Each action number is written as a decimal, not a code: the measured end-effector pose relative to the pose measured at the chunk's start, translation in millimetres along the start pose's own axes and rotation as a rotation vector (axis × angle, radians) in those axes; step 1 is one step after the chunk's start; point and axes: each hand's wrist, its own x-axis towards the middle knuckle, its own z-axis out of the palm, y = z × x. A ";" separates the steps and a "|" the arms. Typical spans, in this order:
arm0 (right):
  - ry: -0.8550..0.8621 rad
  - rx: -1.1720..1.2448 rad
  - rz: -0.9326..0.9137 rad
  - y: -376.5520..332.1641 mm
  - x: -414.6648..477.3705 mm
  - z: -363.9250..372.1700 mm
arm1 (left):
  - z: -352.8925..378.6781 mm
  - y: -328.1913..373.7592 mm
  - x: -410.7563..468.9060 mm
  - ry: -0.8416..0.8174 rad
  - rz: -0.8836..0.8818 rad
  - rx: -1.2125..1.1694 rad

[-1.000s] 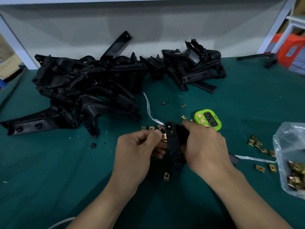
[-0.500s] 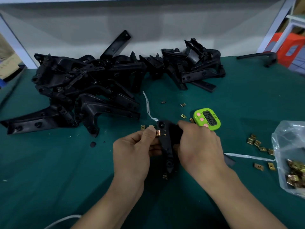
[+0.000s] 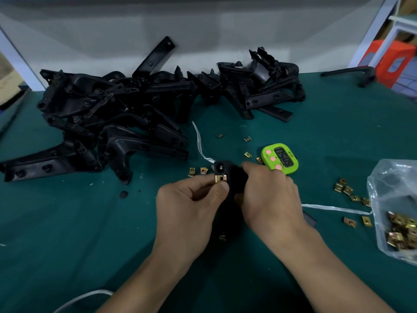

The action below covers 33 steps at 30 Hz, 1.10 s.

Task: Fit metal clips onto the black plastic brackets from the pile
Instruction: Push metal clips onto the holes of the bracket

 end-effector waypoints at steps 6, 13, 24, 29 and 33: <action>0.082 0.040 0.093 22.8 11.5 -13.2 | -6.7 -4.8 5.0 0.028 -0.059 0.166; 0.096 0.083 0.135 42.2 15.6 -22.3 | -2.9 -14.2 1.7 -0.346 0.179 0.723; 0.094 -0.022 0.083 36.6 13.0 -19.3 | 9.8 -32.4 6.2 -0.344 0.220 0.638; 0.050 -0.056 0.037 32.1 11.1 -23.0 | 5.2 -30.8 6.8 -0.240 0.061 0.462; 0.051 0.027 -0.037 29.1 8.8 -19.3 | 3.5 -27.5 9.5 -0.169 0.026 0.401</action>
